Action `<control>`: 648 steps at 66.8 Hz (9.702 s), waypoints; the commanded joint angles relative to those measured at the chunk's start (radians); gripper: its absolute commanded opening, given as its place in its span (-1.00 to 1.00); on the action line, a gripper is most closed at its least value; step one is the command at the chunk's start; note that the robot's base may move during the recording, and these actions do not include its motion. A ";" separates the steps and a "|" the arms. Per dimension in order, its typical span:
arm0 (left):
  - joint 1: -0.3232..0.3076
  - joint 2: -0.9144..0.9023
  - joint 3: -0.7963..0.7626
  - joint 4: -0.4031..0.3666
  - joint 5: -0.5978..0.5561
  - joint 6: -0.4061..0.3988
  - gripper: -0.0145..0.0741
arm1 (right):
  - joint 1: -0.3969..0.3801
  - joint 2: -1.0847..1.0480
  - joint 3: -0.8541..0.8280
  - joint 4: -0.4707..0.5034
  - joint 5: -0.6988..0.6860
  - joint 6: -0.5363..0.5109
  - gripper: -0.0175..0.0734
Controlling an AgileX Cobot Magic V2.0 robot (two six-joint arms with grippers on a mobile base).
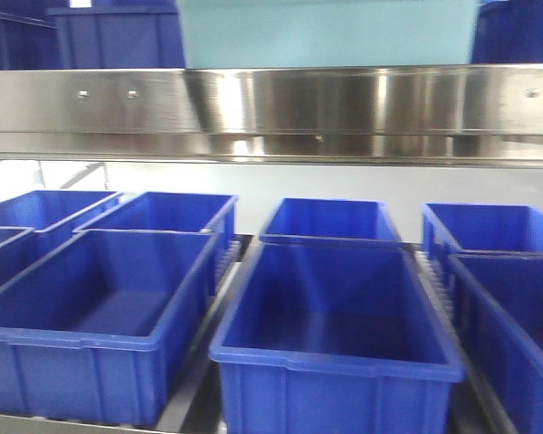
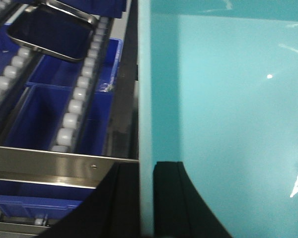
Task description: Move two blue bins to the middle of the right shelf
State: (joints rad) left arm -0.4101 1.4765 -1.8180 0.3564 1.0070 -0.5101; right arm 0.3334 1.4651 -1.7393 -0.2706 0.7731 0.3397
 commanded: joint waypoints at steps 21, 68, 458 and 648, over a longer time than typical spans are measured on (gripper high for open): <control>0.006 -0.011 -0.008 0.058 -0.008 0.001 -0.92 | -0.009 -0.021 -0.015 -0.054 -0.026 -0.017 -0.98; 0.006 -0.011 -0.008 0.058 -0.008 0.001 -0.92 | -0.009 -0.021 -0.015 -0.054 -0.026 -0.017 -0.98; 0.008 0.056 0.309 -0.170 0.214 -0.017 0.04 | -0.009 0.065 0.181 0.224 0.448 0.076 0.18; 0.008 0.057 -0.101 -0.005 -0.030 0.093 -0.92 | -0.009 0.059 -0.165 0.240 0.027 -0.115 -0.97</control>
State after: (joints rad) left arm -0.4004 1.5419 -1.9051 0.3588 1.0640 -0.4290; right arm 0.3156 1.5451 -1.8820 -0.0803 0.9266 0.2479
